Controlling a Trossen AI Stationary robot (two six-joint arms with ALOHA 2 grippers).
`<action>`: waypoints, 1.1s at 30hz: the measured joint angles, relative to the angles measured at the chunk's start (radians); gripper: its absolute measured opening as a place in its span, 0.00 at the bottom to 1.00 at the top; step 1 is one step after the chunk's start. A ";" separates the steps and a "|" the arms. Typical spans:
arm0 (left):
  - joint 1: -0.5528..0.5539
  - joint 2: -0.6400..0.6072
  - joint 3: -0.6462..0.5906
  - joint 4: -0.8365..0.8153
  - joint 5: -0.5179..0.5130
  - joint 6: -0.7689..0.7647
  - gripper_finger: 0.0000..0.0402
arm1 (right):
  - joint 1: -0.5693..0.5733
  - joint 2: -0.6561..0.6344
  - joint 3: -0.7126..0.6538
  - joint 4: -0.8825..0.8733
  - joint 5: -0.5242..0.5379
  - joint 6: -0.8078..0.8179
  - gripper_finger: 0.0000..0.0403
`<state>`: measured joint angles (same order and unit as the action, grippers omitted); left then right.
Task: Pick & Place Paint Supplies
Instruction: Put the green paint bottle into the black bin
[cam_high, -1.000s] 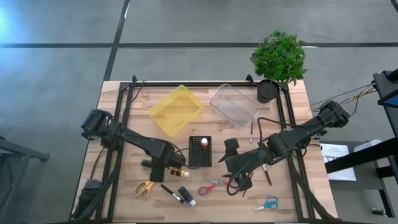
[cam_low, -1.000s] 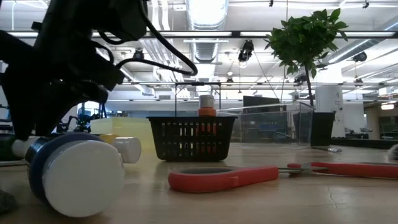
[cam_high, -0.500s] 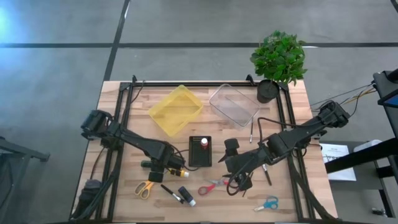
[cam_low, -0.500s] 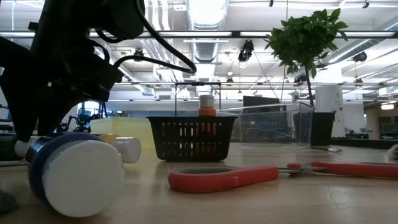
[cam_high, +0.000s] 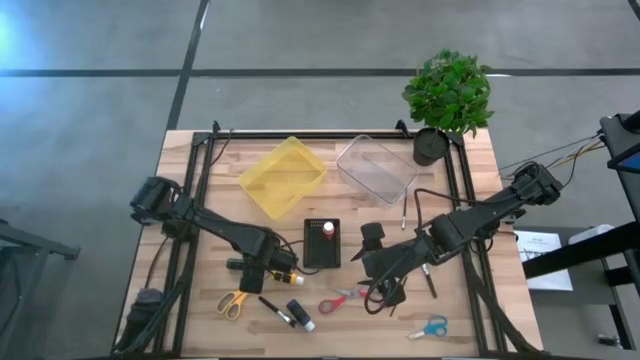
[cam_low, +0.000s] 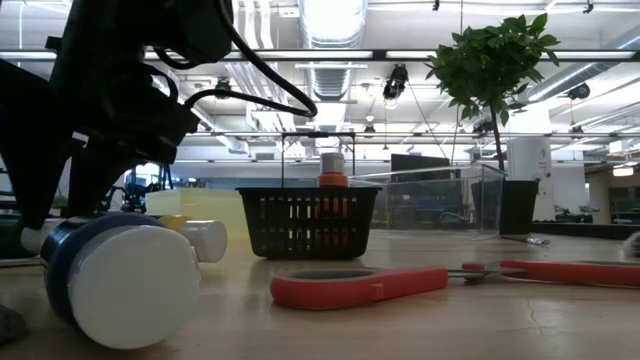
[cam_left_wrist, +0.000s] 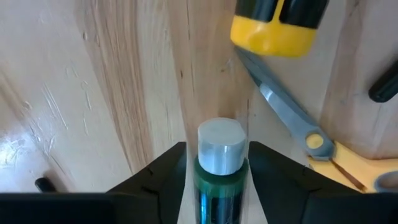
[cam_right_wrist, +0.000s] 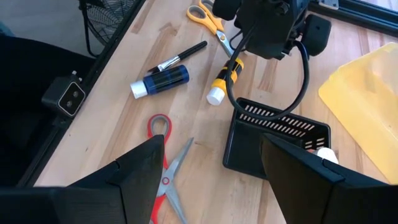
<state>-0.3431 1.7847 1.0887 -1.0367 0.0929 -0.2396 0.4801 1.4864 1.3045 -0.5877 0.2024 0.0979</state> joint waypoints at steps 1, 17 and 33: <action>0.000 0.000 -0.004 0.000 0.000 -0.004 0.46 | 0.000 0.000 0.000 0.000 0.000 0.001 0.65; 0.000 0.000 -0.067 0.056 0.004 -0.023 0.46 | 0.000 0.000 0.000 0.000 0.000 0.003 0.65; 0.001 0.000 -0.067 0.072 -0.003 -0.037 0.28 | 0.000 0.000 0.000 0.000 0.000 0.002 0.65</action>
<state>-0.3424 1.7843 1.0222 -0.9649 0.0902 -0.2764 0.4797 1.4864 1.3045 -0.5880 0.2024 0.0998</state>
